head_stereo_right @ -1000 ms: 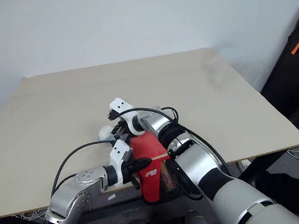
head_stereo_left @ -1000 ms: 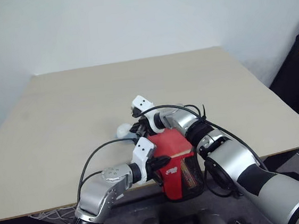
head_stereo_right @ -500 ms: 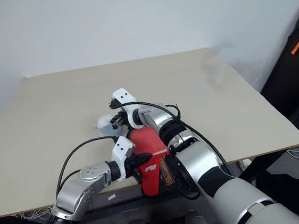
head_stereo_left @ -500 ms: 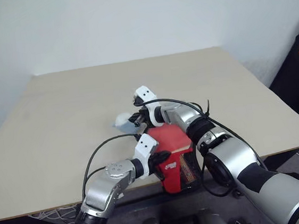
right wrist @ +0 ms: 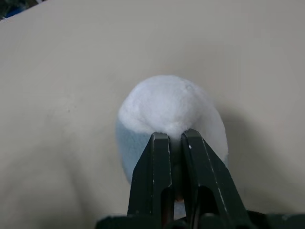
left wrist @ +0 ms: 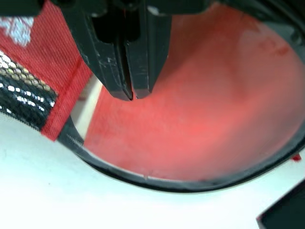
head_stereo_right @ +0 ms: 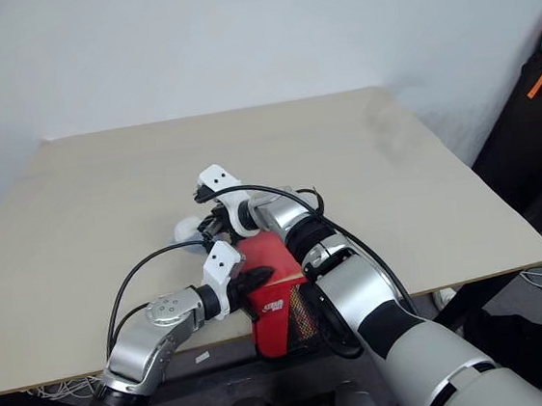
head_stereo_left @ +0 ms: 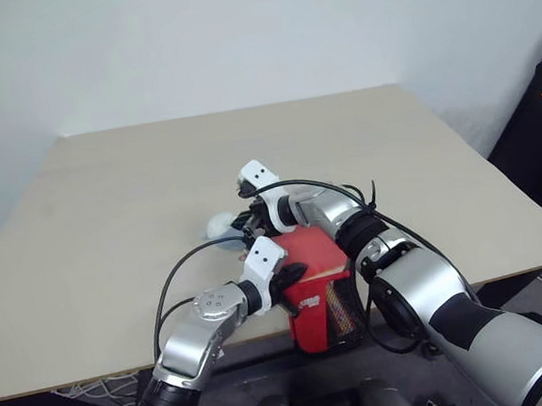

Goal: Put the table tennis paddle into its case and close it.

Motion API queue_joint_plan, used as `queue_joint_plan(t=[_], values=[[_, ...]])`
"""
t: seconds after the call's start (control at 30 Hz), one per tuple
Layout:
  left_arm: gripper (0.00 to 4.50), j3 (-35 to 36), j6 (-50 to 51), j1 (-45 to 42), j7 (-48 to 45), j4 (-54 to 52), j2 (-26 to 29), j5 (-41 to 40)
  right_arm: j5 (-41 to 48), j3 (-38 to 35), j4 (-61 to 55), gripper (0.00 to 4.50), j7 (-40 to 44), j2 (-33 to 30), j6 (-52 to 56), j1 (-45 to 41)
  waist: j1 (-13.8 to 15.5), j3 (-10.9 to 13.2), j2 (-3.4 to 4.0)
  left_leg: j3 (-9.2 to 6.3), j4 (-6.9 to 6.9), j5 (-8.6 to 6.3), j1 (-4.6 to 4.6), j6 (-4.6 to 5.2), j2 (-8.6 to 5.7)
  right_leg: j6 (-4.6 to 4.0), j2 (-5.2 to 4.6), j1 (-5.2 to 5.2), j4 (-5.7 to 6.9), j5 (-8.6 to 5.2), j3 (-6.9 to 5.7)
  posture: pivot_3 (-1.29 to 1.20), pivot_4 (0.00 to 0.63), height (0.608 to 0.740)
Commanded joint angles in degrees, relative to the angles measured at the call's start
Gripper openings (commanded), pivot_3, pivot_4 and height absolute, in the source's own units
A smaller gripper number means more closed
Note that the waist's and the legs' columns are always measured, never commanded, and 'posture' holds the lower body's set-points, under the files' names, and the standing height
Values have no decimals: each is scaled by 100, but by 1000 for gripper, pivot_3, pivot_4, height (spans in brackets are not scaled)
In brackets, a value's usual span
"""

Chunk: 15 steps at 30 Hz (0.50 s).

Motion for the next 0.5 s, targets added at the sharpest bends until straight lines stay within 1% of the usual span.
queue_joint_plan(t=[0.03, 0.3, 0.5], values=[[0, 84, -359, -201, -22, -81, -57, 180, -16, 67, -256, 40, 128, 111, 51, 67, -17, 0, 0, 0, 0, 0, 0, 0, 0, 0, 0, 0, 0, 0, 0, 0, 0, 740], [0, -137, -753, -292, -187, 276, -144, 559, -25, 67, -255, 40, 58, 122, 103, 111, -79, -1, 0, -3, -2, 0, 0, 0, -1, -3, 0, -1, 5, 2, -1, 0, 0, 740], [0, -292, -810, -321, -336, 481, -177, 785, -5, -24, -184, 40, -49, 158, 96, 107, -72, -2, 0, -4, 3, 0, 2, 0, -3, -3, 0, 1, 15, 2, -1, 0, 0, 740]])
